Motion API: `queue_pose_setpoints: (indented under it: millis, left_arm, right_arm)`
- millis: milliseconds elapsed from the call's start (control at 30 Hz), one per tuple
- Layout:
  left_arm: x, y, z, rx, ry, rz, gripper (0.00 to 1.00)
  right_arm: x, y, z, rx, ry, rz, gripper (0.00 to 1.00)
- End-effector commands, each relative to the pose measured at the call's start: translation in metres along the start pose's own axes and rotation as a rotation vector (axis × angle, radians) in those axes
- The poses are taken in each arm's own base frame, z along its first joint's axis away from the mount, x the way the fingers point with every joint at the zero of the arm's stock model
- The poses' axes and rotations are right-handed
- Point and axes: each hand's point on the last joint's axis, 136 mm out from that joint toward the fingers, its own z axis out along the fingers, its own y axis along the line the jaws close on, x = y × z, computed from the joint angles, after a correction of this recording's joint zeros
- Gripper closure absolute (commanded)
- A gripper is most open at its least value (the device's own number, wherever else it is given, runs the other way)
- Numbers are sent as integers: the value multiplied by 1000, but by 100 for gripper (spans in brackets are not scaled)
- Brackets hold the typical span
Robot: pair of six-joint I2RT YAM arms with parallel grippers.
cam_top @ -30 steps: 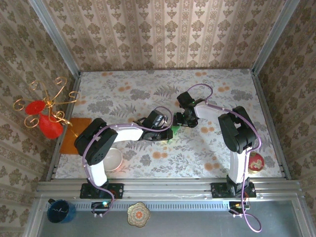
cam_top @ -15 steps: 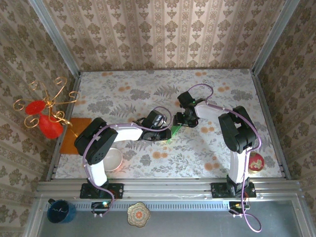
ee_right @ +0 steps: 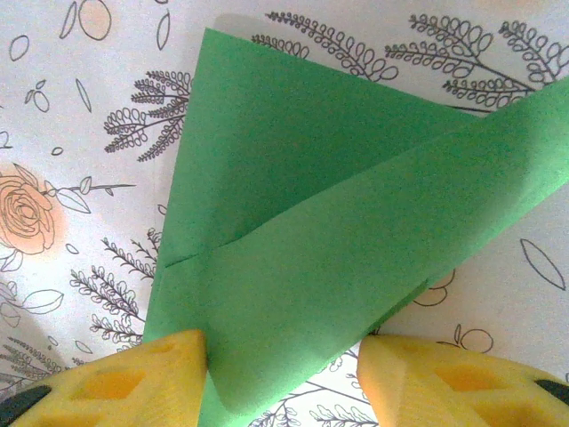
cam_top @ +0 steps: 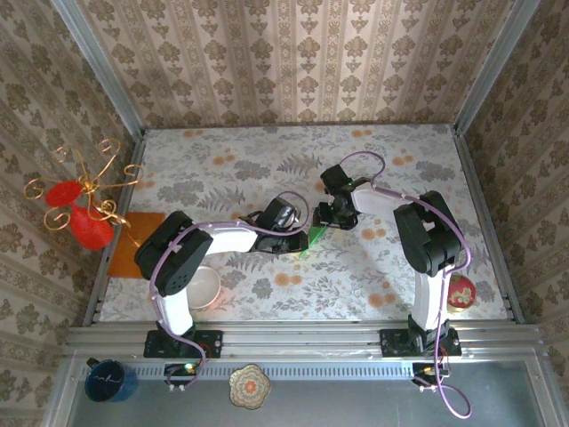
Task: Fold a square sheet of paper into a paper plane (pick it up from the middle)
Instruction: Fold the wing for the fifth time at the center of the table.
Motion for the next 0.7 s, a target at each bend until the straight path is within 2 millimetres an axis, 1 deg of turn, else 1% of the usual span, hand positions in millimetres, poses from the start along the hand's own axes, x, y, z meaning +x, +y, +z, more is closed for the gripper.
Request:
queue_pose_setpoints:
  millis: [0,100,200,267,433,533,600,667]
  left_arm:
    - [25,32,15,-112,93,-38,80]
    - [29,37,16,-139,109,-42,80]
    - [31,40,16,-155,119,-42,80]
    - [32,41,17,-160,123,-39,80]
    - [34,42,17,-166,129,-38,80]
    - [33,42,18,-167,130,-38,80]
    - [33,41,18,-165,130,-35,80]
    - [33,40,18,-164,131,-34,80]
  right_arm:
    - [30,-38,45,101,96,17,45]
    - [29,-35,44,88,97,16,45]
    - [25,-28,35,54,81,17,45]
    - [20,-21,24,19,61,20,45]
    - [6,-6,-24,-101,-42,38,42]
    - [9,-1,-46,-170,-75,48,41]
    - [15,7,-54,-230,-79,42,41]
    - [21,19,-61,-308,-72,37,44]
